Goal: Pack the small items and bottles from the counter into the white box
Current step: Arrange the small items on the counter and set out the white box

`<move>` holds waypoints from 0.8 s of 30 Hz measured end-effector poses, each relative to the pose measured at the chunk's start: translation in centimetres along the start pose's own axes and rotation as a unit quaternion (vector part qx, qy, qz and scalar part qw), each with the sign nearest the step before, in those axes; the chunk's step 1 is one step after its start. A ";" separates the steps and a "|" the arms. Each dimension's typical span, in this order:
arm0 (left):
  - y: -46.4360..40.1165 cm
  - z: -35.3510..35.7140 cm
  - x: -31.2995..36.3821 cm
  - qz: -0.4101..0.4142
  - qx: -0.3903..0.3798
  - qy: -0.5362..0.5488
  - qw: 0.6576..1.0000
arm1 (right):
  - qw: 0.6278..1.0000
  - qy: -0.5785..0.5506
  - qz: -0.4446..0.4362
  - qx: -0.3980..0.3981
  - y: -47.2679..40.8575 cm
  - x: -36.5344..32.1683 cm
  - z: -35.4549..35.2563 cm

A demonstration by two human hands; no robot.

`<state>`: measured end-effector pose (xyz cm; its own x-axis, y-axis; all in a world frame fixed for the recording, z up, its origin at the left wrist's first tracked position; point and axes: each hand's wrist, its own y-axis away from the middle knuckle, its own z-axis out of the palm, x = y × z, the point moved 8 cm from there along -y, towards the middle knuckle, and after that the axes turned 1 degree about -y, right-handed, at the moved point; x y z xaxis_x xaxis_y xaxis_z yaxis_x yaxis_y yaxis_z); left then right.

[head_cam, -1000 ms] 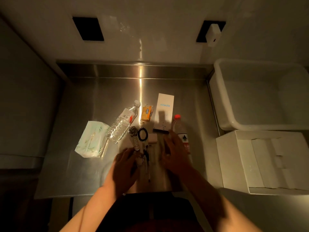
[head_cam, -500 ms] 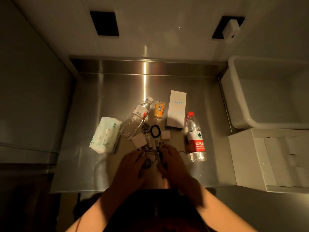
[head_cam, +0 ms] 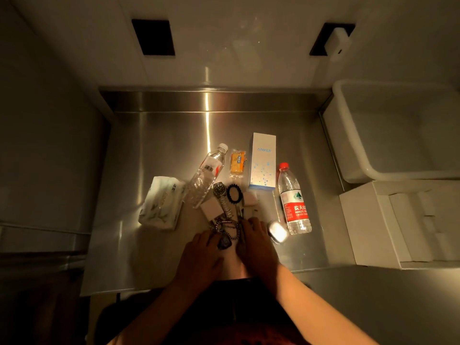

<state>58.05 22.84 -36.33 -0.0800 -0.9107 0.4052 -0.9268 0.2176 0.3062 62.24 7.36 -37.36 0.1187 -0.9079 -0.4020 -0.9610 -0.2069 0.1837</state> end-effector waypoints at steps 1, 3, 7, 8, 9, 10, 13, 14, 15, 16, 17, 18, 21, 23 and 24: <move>-0.1 0.1 0.1 0.000 -0.002 -0.002 1.000 | 1.000 0.012 -0.001 -0.002 -0.1 -0.1 0.1; -0.3 0.2 0.3 -0.002 -0.004 -0.002 1.000 | 1.000 0.025 -0.004 0.001 -0.3 -0.4 0.0; -0.8 0.5 0.8 -0.001 -0.008 -0.007 1.000 | 0.999 -0.020 0.036 0.010 -0.4 -0.8 -0.2; -0.9 0.5 0.9 0.001 -0.009 -0.006 1.000 | 0.998 -0.029 0.047 0.005 -0.5 -0.9 -0.3; -1.0 0.6 1.0 0.001 -0.009 -0.005 1.000 | 0.998 -0.032 0.056 0.000 -0.6 -1.0 -0.3; -1.1 0.6 1.1 0.000 -0.007 -0.006 1.000 | 0.998 -0.034 0.062 -0.004 -0.7 -1.1 -0.2; -1.5 0.5 1.4 -0.008 0.007 -0.012 1.000 | 0.996 -0.041 0.077 -0.004 -1.1 -1.4 -0.3; -1.5 0.4 1.5 -0.010 0.014 -0.011 1.000 | 0.996 -0.038 0.080 -0.003 -1.2 -1.3 -0.3; -1.5 0.4 1.6 -0.012 0.017 -0.010 1.000 | 0.996 -0.033 0.082 -0.005 -1.3 -1.2 -0.2; -1.5 0.5 1.5 -0.014 0.018 -0.010 1.000 | 0.995 -0.045 0.088 -0.011 -1.4 -1.1 -0.1; -1.5 0.5 1.4 -0.017 0.018 -0.009 1.000 | 0.994 -0.056 0.096 -0.021 -1.4 -1.1 0.2; -1.4 0.5 1.3 -0.020 0.017 -0.007 1.000 | 0.993 -0.057 0.100 -0.026 -1.6 -1.1 0.2; -1.2 0.2 0.8 -0.032 0.022 0.011 0.999 | 0.990 -0.066 0.123 -0.023 -2.4 -0.7 0.1; -1.0 -0.1 0.6 -0.038 0.023 0.017 0.999 | 0.989 -0.114 0.098 -0.014 -2.1 -1.1 -0.1; -0.9 -0.2 0.4 -0.039 0.024 0.016 0.999 | 0.996 -0.061 0.055 -0.036 -1.7 -1.5 0.3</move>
<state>58.94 22.35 -36.23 0.0046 -0.9125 0.4090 -0.9462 0.1283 0.2969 63.63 9.16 -37.30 -0.0213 -0.8764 -0.4811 -0.9457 -0.1384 0.2940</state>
